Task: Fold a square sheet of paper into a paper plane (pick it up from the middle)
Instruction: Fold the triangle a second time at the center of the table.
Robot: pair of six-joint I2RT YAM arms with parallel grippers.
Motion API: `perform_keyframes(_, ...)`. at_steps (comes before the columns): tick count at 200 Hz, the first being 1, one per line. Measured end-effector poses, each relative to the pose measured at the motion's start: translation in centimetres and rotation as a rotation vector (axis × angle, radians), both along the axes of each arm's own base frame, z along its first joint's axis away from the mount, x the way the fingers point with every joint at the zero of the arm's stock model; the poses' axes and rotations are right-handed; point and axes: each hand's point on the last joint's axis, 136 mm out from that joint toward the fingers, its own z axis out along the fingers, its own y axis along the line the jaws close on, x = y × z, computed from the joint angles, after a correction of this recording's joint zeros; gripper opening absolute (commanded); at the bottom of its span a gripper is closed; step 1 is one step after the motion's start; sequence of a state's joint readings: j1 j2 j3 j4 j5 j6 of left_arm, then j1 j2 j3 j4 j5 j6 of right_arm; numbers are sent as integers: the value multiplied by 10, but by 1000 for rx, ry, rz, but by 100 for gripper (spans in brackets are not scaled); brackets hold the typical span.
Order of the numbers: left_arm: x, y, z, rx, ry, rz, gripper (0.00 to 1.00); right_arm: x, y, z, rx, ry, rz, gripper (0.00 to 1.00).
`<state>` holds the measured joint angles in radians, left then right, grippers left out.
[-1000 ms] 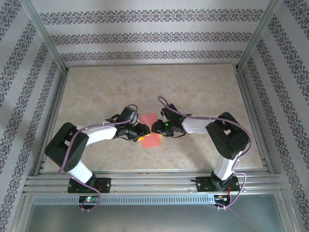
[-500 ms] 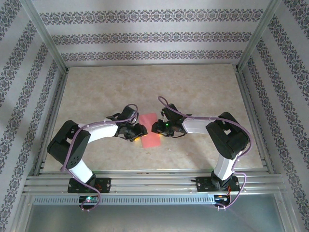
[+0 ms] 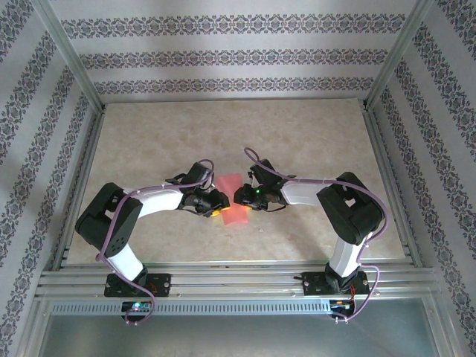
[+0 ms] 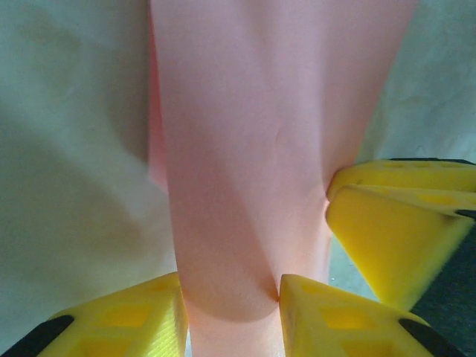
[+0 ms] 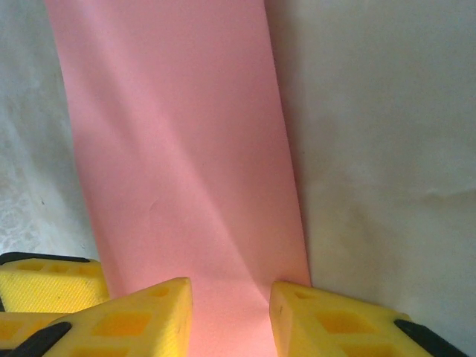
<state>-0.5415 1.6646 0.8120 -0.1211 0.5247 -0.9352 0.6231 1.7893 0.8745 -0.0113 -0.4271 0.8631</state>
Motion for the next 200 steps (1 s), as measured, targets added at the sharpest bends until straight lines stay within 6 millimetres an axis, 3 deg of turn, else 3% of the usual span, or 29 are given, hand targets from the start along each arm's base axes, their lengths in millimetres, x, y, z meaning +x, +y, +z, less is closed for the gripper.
perform_keyframes(51,2,1,14,-63,-69,2,36,0,0,0,6,6,-2,38)
perform_keyframes(79,10,12,12,-70,-75,46,34,0,-1,0,6,7,-4,38)
perform_keyframes(107,17,7,14,-109,-94,45,32,0,-1,0,8,5,-3,38)
perform_keyframes(200,10,7,5,-124,-59,49,19,0,0,0,10,3,-2,40)
